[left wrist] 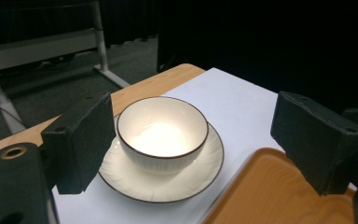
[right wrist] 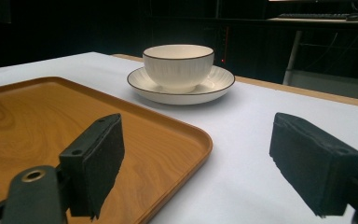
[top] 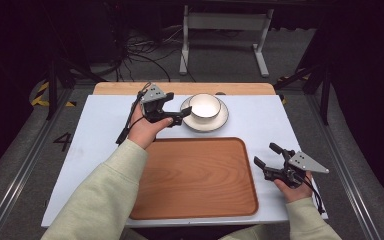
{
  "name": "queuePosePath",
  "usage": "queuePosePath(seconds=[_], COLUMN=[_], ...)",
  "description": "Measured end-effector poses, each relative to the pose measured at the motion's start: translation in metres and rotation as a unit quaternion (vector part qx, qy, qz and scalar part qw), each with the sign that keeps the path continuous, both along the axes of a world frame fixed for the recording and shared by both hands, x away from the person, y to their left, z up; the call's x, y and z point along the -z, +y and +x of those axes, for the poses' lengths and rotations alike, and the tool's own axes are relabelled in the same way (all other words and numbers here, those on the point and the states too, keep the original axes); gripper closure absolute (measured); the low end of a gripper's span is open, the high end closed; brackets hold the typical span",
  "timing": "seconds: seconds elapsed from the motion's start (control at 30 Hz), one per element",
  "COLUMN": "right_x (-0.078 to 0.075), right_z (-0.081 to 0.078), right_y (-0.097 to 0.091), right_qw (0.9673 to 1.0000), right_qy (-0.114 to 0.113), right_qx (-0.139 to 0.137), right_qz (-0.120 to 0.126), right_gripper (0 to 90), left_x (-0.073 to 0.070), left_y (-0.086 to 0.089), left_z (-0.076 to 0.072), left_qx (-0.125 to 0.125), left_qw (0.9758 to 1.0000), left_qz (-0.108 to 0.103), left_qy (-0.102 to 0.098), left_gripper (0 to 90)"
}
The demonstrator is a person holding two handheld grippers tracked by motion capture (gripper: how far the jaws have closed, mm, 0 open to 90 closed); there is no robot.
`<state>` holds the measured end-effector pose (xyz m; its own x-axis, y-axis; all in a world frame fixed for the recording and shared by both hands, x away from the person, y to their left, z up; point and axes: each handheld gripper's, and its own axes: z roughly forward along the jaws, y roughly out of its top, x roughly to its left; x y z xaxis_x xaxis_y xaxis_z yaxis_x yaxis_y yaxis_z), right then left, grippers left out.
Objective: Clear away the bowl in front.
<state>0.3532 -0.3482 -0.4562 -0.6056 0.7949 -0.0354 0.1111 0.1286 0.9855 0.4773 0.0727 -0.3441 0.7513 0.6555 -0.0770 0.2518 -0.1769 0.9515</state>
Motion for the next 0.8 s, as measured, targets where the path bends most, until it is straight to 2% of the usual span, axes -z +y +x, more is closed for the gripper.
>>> queuePosePath(seconds=[0.17, 0.3, 0.37, 0.43, 0.5, 0.63, 0.7, 0.73, 0.8], right_x=[0.0, 0.0, 0.0, 0.0, 0.0, 0.0, 0.0, 0.0, 0.0], right_z=[0.0, 0.0, 0.0, 0.0, 0.0, 0.0, 0.0, 0.0, 0.0], right_y=[-0.001, -0.001, -0.001, -0.001, -0.002, -0.002, -0.002, -0.002, -0.002], right_qw=[1.0, 1.0, 1.0, 1.0, 1.0, 0.9999, 0.9999, 0.9999, 0.9999], right_qy=[-0.001, 0.0, 0.0, 0.001, 0.001, -0.001, 0.0, 0.0, 0.001], right_qx=[0.001, 0.001, 0.002, 0.002, 0.002, 0.003, 0.004, 0.004, 0.005], right_qz=[0.005, 0.006, 0.008, 0.009, 0.009, 0.011, 0.011, 0.012, 0.014], right_gripper=[18.1, 18.0, 17.9, 17.8, 17.7, 17.5, 17.4, 17.3, 17.0], left_x=[-0.003, -0.003, -0.003, -0.002, -0.001, 0.001, 0.001, 0.0, 0.001], left_y=[-0.007, -0.008, -0.009, -0.01, -0.011, -0.015, -0.017, -0.018, -0.021], left_z=[0.008, 0.015, 0.018, 0.022, 0.026, 0.035, 0.04, 0.043, 0.049], left_qx=[0.001, 0.0, -0.006, -0.01, -0.012, -0.02, -0.04, -0.054, -0.055], left_qw=[1.0, 1.0, 0.9999, 0.9999, 0.9996, 0.9989, 0.9986, 0.9977, 0.9969], left_qz=[0.004, -0.001, 0.001, 0.008, 0.016, 0.019, 0.022, 0.022, 0.02], left_qy=[0.003, 0.008, 0.014, 0.009, 0.018, 0.037, 0.028, 0.035, 0.052], left_gripper=[14.8, 15.3, 18.3, 22.1, 23.6, 18.8, 16.3, 16.3, 16.9])
